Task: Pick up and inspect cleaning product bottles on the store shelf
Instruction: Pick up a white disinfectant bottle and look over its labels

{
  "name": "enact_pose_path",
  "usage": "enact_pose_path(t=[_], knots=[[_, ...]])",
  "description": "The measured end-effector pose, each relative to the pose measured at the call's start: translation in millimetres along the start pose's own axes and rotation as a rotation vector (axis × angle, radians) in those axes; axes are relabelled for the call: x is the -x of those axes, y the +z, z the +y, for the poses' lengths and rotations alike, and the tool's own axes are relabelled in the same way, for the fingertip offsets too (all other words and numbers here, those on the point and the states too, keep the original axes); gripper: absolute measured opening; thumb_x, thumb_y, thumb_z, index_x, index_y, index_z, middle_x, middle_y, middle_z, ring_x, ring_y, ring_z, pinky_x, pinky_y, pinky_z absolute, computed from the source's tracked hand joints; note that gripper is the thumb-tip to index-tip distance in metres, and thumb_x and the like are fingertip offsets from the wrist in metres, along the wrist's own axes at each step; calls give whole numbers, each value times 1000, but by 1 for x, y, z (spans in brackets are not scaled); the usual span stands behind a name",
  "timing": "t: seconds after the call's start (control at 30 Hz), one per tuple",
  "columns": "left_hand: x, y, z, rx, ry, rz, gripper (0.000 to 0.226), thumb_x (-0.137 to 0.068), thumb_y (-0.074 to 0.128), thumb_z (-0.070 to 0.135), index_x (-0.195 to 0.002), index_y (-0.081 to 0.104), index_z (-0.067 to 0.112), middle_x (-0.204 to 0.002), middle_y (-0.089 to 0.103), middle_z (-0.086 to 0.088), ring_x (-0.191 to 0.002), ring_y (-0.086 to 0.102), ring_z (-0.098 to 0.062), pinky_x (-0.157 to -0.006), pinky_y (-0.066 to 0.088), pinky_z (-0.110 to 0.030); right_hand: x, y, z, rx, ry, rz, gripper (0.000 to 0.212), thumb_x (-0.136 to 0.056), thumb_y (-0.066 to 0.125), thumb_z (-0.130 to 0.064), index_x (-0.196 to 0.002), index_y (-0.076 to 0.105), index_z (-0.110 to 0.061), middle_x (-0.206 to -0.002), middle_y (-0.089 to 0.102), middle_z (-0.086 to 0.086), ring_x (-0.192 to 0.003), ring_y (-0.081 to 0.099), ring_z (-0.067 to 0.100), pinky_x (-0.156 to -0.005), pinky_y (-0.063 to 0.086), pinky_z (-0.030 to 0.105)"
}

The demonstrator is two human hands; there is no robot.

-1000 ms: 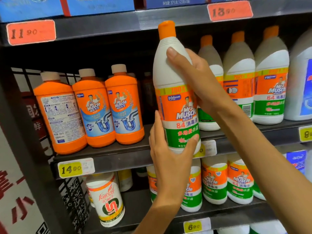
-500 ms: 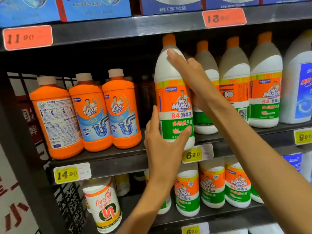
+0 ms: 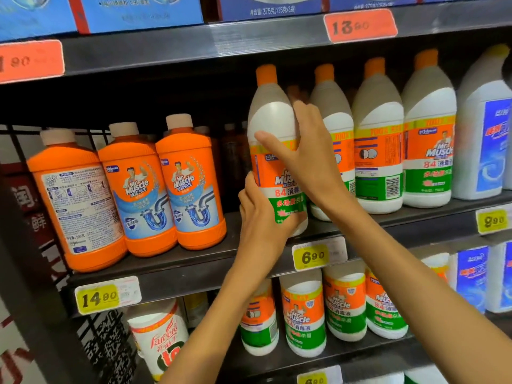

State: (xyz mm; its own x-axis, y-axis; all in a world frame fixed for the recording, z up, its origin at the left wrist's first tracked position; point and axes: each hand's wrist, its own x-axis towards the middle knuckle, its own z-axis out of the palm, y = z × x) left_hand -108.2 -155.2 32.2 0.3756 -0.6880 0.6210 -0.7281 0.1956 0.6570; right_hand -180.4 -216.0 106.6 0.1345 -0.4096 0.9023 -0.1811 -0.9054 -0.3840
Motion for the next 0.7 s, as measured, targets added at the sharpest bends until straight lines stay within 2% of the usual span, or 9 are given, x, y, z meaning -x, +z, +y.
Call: enact_pose_path(t=[0.1, 0.2, 0.3, 0.4, 0.47, 0.53, 0.63, 0.7], knots=[[-10, 2, -4, -31, -13, -45, 106, -73, 80, 23, -148, 6, 15, -139, 28, -11, -126, 37, -26, -100, 40, -37, 2, -1, -2, 142, -50, 20, 60, -88, 65, -32, -131, 44, 3, -126, 48, 19, -115, 47, 28, -94, 35, 28], [-17, 6, -5, -59, -19, -45, 105, -75, 79, 24, -147, 4, 14, -138, 29, -13, -124, 40, -27, -96, 42, -38, 11, -7, 2, 175, -69, -31, 54, -90, 63, -21, -136, 42, 0, -137, 46, 16, -127, 43, 24, -104, 31, 23], [-18, 9, -7, -63, -31, -46, 107, -77, 77, 24, -148, -2, 12, -141, 27, -14, -127, 38, -28, -101, 41, -38, 28, -20, 6, 129, -121, 26, 39, -89, 61, -8, -126, 53, 0, -130, 54, 16, -121, 49, 23, -100, 32, 18], [-15, 10, -7, -75, -57, -59, 111, -79, 75, 23, -149, -11, 14, -148, 22, -12, -134, 31, -25, -104, 31, -33, 19, -40, 14, 110, -85, 205, 34, -89, 59, -9, -121, 55, 2, -121, 56, 19, -112, 51, 27, -95, 39, 27], [-8, 14, 0, -111, -56, 47, 112, -78, 75, 26, -149, -11, 13, -153, 15, -11, -141, 19, -24, -110, 22, -32, -2, -52, 24, 130, -22, 249, 38, -90, 58, -16, -124, 51, 2, -122, 54, 19, -115, 48, 30, -97, 38, 32], [3, 22, 11, -155, 7, 263, 106, -78, 75, 29, -150, 0, 11, -155, 13, -11, -142, 12, -22, -110, 13, -25, -23, -55, 36, 201, 22, 154, 43, -92, 56, -24, -124, 47, 4, -121, 52, 22, -115, 46, 34, -93, 32, 31], [13, 36, 29, -241, 140, 536, 87, -79, 73, 24, -146, 22, 6, -151, 26, -14, -137, 23, -25, -106, 15, -21, -37, -46, 47, 342, 48, -37, 53, -93, 54, -37, -120, 43, 7, -119, 52, 28, -112, 47, 39, -86, 31, 36], [13, 45, 36, -299, 130, 608, 83, -80, 72, 18, -146, 23, 5, -151, 27, -14, -137, 25, -27, -106, 19, -24, -37, -43, 51, 396, 15, -99, 59, -92, 55, -42, -121, 41, 7, -119, 53, 28, -110, 48, 40, -85, 32, 37]])
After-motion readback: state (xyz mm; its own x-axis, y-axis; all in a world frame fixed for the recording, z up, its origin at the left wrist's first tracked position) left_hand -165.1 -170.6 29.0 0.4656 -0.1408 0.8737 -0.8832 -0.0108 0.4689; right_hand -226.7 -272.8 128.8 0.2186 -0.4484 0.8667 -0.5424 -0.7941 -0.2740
